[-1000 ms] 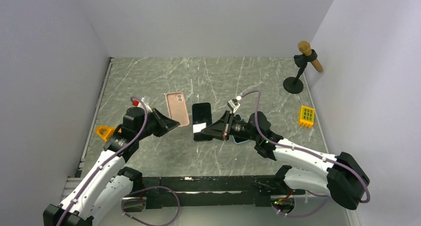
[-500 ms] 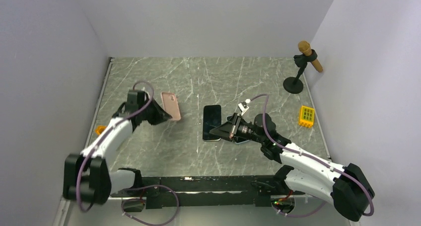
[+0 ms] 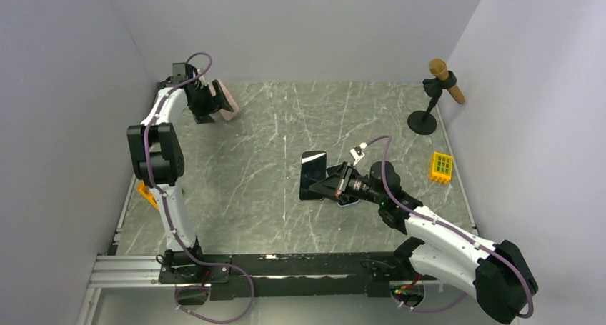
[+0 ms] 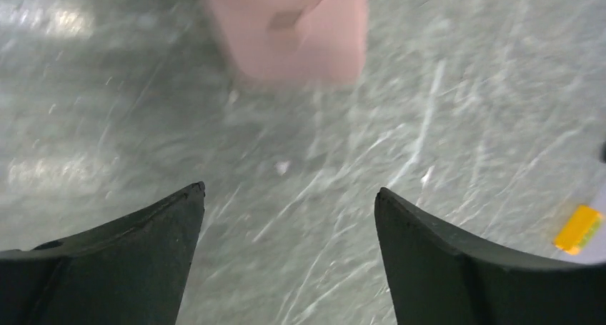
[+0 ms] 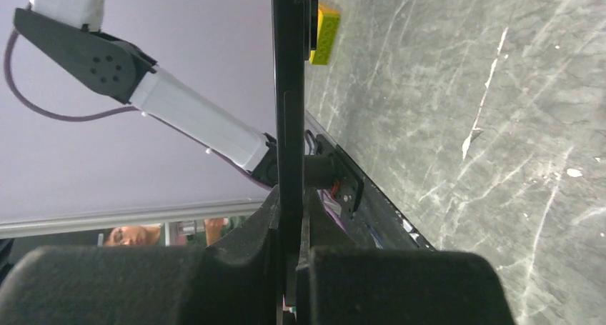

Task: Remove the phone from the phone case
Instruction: Place the phone case at the center of the board, then place the phone at the center of the board.

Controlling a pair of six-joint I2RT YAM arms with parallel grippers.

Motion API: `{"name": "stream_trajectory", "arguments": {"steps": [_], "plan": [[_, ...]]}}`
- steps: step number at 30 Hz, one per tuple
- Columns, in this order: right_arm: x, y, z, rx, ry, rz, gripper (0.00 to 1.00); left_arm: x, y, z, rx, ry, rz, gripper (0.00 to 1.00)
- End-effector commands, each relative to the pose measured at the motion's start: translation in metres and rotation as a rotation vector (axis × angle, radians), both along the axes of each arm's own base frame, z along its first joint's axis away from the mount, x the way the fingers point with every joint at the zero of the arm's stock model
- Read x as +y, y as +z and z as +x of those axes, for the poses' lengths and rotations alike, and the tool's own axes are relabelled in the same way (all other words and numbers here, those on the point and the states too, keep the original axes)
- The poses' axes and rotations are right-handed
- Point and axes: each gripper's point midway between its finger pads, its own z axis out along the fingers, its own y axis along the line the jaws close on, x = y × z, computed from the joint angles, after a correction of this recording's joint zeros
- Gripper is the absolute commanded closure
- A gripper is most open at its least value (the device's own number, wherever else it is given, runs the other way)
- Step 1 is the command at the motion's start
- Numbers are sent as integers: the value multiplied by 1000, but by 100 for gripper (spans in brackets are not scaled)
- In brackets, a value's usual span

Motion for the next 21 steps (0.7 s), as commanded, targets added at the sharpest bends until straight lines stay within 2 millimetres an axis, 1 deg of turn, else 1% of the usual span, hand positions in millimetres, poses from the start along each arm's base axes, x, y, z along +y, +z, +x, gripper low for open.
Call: {"name": "stream_trajectory", "arguments": {"steps": [1,4,5,7,8,12,15,18,21], "plan": [[2,34,5,-118,19,16,100,22,17,-35,39,6,149,3],[1,29,9,-120,6,-16,100,26,21,-63,15,47,179,1],[1,29,10,-123,6,-23,100,27,14,-79,35,53,184,1],[2,27,13,-121,9,-37,100,24,11,-102,32,57,180,1],[3,27,14,-121,11,-42,100,19,17,-113,2,49,160,1],[3,23,22,-128,6,-76,100,-3,12,-153,-32,19,69,1],[2,18,33,-128,2,-101,100,-26,12,-180,-57,-31,30,1],[2,12,49,-136,2,-140,100,-54,14,-203,-76,-100,-9,1],[0,0,70,-124,-8,-194,100,-72,21,-220,-101,-154,-14,1]]}}
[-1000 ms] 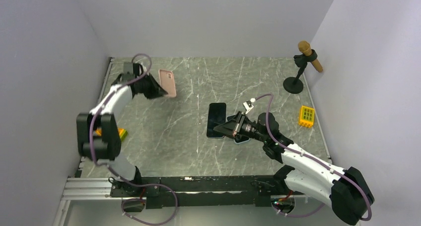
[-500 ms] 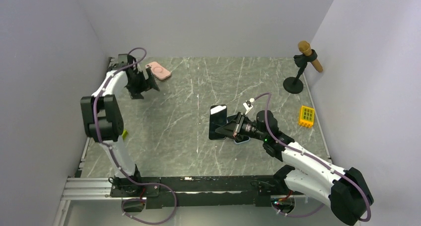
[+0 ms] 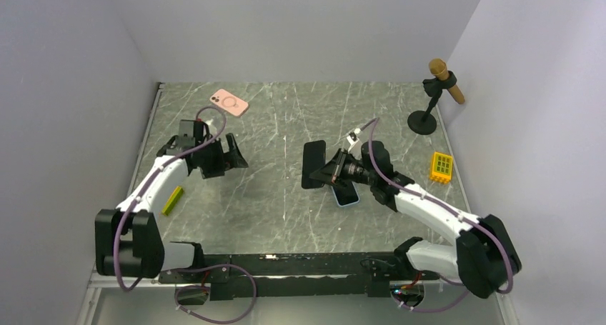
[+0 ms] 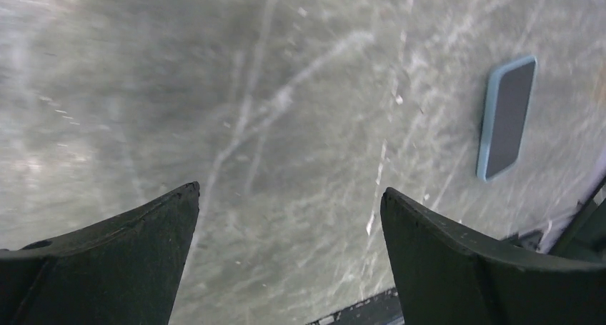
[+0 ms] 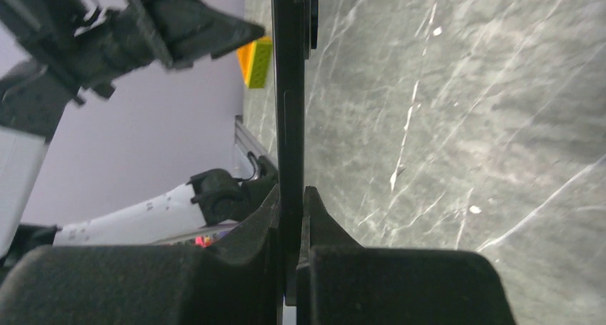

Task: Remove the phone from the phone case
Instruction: Place the phone at the center of the board.

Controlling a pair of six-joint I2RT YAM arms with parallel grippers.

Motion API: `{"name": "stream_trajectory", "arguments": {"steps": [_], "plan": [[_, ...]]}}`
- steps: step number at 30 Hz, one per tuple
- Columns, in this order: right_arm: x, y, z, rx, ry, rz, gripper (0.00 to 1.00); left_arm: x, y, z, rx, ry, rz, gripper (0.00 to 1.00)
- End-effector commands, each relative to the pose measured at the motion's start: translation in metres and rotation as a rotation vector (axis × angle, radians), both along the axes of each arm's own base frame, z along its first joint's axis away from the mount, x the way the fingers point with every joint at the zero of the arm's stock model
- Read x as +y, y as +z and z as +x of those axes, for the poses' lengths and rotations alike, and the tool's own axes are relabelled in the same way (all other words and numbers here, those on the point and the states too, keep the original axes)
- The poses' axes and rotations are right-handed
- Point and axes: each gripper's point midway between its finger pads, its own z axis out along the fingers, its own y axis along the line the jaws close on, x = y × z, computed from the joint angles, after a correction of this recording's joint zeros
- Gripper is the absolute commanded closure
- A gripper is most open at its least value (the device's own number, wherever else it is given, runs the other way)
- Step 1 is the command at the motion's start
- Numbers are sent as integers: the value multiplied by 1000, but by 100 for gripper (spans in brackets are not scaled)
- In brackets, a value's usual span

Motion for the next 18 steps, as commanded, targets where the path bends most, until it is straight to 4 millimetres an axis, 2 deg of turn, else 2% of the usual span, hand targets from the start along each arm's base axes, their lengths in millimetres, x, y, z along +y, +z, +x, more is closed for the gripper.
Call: {"name": "stream_trajectory", "arguments": {"steps": [1,4,8,11,15,18], "plan": [[3,23,37,-114,13,-15,100,-33,28,-10,-108,-88,-62,1],[-4,15,71,-113,-5,-75,100,-52,36,-26,-129,-134,-106,1],[-19,-16,129,-82,-37,-230,100,-83,39,-51,-140,-197,-150,1],[-24,-31,172,-73,-29,-271,100,-104,37,-71,-133,-240,-174,1],[-31,-49,224,-43,-23,-253,100,-117,31,-93,-126,-274,-190,0],[-37,-62,257,-35,-31,-246,97,-119,26,-103,-125,-279,-199,1]]}}
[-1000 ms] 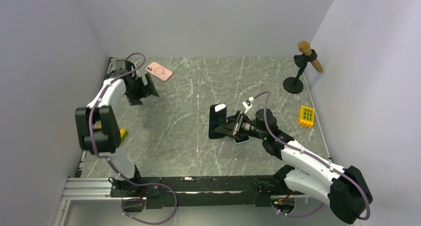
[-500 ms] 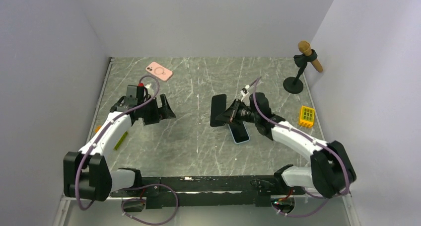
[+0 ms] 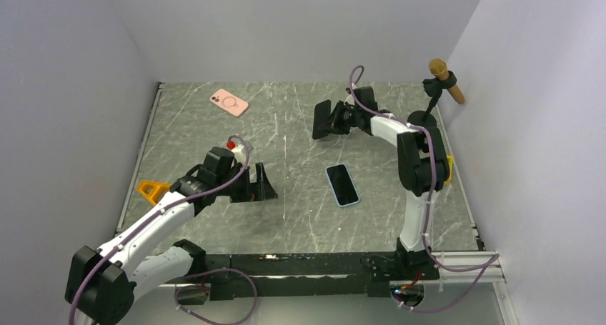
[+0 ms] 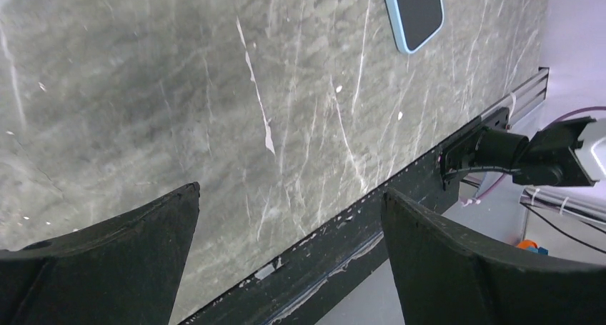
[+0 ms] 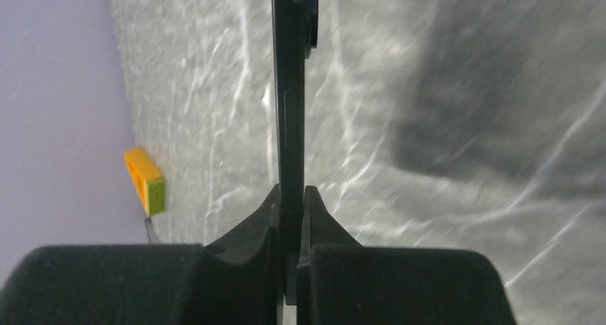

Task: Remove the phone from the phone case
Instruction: Place the phone at the center of the board, then pick up the phone at the center of the board.

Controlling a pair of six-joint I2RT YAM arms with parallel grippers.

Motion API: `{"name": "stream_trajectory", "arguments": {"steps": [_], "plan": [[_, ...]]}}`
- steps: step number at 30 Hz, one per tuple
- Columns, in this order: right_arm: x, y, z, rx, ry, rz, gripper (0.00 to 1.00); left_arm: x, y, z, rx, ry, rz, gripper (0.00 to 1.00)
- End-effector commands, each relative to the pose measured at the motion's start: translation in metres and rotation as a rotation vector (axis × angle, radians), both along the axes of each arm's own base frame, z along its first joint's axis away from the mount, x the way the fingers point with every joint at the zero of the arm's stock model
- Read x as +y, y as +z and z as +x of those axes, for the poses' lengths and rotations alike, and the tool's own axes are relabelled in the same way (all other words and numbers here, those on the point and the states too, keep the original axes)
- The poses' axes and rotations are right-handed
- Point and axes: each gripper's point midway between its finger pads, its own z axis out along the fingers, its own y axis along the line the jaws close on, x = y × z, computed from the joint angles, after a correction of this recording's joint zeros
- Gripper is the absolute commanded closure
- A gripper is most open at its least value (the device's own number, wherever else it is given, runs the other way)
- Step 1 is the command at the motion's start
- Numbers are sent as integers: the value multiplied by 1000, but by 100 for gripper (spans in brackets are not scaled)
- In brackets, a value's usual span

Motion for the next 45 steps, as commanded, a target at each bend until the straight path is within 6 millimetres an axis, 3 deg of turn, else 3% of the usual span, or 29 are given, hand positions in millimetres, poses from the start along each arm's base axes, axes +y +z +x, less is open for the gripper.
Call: {"name": "stream_trajectory", "arguments": {"steps": [1,6,9,11,14,16,19,21,22,23,25,30,35,45], "plan": [[-6,9,47,-66,47,17,97,-7,6,-4,-34,30,-48,1],[-15,-23,80,-34,48,-17,90,-9,7,-11,-40,23,-54,1],[-24,-37,89,-14,31,-91,77,-8,11,-12,-54,28,-55,1],[-38,-41,90,5,-1,-185,59,-7,14,-13,-61,26,-56,1],[-66,-35,85,21,-46,-372,13,-1,18,-15,-79,35,-44,1],[-77,-23,71,10,-52,-454,1,2,20,-16,-90,44,-36,1],[-87,2,40,-18,-55,-530,0,4,22,-19,-98,48,-44,1],[-88,10,10,-25,-32,-530,0,4,25,-22,-101,46,-58,0],[-91,4,-12,-2,-20,-535,0,3,26,-23,-100,41,-72,1],[-91,13,-20,-31,-21,-530,0,1,29,-25,-101,35,-90,1],[-95,3,-56,-18,2,-541,0,-3,34,-28,-107,21,-130,1],[-94,-14,-112,-25,60,-548,0,-11,41,-34,-109,0,-205,1],[-92,-36,-138,-2,88,-597,0,-17,47,-41,-94,-20,-261,1],[-82,-66,-148,24,166,-748,0,-25,57,-45,-99,-62,-259,1]]}}
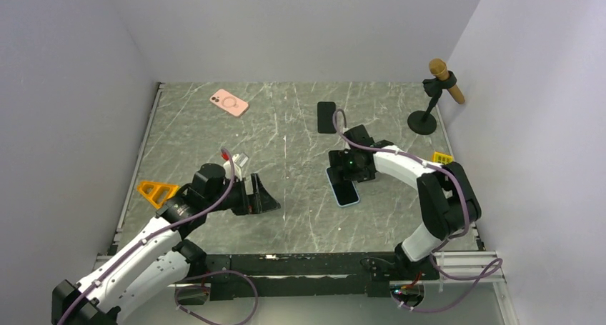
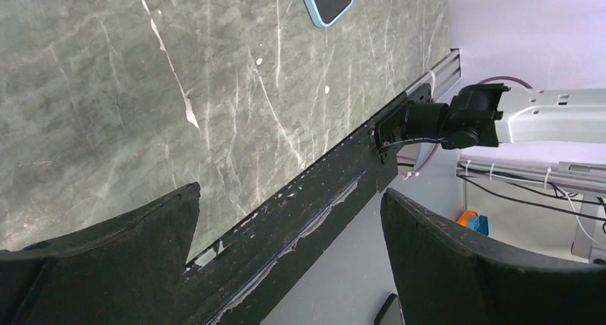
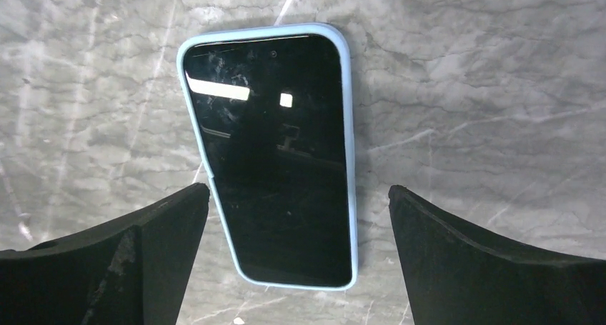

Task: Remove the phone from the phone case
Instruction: Pick up the phone at the center of the board.

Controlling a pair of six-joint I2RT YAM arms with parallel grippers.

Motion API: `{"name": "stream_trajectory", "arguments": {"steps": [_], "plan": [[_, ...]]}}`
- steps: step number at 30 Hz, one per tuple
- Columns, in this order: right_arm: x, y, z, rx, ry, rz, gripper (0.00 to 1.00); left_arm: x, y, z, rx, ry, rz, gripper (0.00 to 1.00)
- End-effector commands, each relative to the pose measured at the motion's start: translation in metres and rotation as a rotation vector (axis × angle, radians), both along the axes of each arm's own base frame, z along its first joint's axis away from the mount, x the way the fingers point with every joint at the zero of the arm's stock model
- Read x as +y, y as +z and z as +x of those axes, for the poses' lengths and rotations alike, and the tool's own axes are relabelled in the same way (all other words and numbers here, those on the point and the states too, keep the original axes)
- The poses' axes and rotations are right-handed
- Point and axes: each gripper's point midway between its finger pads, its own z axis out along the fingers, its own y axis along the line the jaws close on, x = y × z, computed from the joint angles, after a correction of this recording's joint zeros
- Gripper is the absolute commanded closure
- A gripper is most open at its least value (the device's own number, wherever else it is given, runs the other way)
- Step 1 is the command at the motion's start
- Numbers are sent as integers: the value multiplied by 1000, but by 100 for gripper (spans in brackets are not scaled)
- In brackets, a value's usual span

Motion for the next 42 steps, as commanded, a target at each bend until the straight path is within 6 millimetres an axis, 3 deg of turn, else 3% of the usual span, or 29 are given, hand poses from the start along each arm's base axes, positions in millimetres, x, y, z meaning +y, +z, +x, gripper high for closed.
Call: {"name": "stream_trajectory", "arguments": {"steps": [1,9,12,15,18,23,28,32,37,39,42], "plan": [[1,-9,11,-36,25,-107,0,-8,28,4,-65,-18,-49,1],[18,-32,-15,13,51,-245,0,-6,21,12,-44,15,-6,1],[26,-43,-27,49,44,-193,2,-7,19,14,-22,19,10,0],[27,-50,-36,67,22,-165,21,-12,23,11,-20,-8,-12,1],[27,-49,-32,29,4,-152,43,-9,20,15,-38,7,10,0],[58,-17,-29,-55,11,56,79,-24,23,10,-13,-48,-60,5],[79,24,-22,-148,-48,252,100,-37,18,8,12,-67,-89,11],[90,59,-21,-196,-120,417,100,-52,19,6,11,-93,-71,15],[97,99,-21,-222,-225,596,100,-65,17,17,-8,-80,-45,31],[100,112,-22,-216,-260,662,100,-73,18,20,-10,-87,-54,31],[108,134,-24,-214,-279,764,100,-84,16,23,-5,-112,-43,22]]}}
